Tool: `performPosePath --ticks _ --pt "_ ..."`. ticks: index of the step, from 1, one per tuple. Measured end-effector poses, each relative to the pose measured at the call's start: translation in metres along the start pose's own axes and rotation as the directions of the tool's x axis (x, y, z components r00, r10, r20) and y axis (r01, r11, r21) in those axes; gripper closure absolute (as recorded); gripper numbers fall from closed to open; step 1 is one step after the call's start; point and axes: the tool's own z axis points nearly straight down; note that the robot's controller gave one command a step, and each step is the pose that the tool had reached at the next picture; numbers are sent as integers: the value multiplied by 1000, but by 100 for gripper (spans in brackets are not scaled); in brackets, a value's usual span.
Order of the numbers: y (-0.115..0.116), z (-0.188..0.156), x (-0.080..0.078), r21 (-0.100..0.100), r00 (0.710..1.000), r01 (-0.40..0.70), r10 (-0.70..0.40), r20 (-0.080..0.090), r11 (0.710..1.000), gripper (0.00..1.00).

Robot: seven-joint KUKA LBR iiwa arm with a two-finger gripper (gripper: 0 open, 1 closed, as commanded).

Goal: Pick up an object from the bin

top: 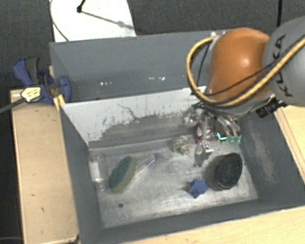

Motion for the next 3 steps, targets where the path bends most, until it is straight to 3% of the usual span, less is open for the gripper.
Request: performPosePath --ticks 1,2,3 --pt "-103 124 27 1 1000 26 -26 11 1000 0" --pt "-183 91 12 6 1000 -4 4 10 1000 0" --pt "-150 93 12 1 982 189 -189 5 982 0"
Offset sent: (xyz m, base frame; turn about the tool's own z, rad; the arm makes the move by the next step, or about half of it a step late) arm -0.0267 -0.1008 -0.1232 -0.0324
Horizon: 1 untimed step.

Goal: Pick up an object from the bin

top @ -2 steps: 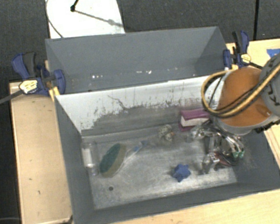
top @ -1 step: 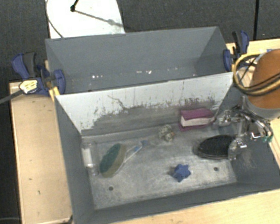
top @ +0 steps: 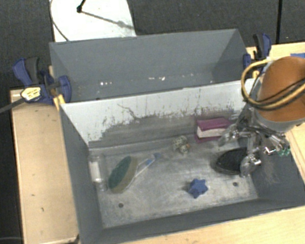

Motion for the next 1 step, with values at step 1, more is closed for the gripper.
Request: performPosePath --ticks 1 --pt "8 29 -2 2 989 147 -147 3 989 0"
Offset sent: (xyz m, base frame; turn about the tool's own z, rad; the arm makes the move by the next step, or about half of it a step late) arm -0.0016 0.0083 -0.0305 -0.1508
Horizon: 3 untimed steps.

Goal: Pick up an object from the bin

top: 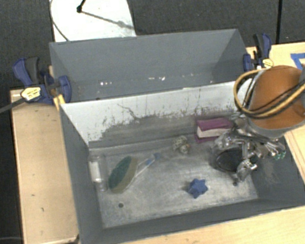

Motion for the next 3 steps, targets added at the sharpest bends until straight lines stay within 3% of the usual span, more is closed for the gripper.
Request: performPosePath --ticks 1,2,3 --pt "-11 0 -9 2 964 266 -266 1 964 0" --pt "-10 -3 -12 3 965 263 -263 7 965 100" --pt "-10 -27 -13 0 966 257 -257 0 966 100"
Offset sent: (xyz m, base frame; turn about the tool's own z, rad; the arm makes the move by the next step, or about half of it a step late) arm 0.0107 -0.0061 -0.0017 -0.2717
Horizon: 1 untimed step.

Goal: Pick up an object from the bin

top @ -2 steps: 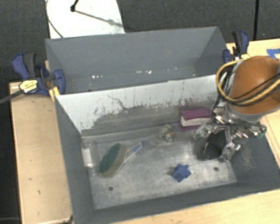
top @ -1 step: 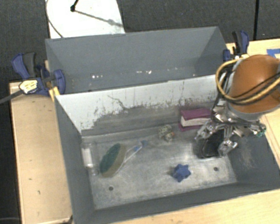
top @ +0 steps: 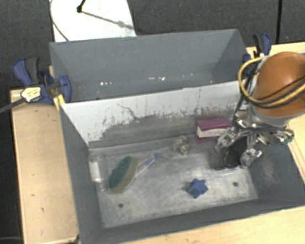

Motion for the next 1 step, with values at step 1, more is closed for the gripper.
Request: performPosePath --ticks 1 --pt "-1 -43 -2 2 1000 -8 8 1 1000 100"
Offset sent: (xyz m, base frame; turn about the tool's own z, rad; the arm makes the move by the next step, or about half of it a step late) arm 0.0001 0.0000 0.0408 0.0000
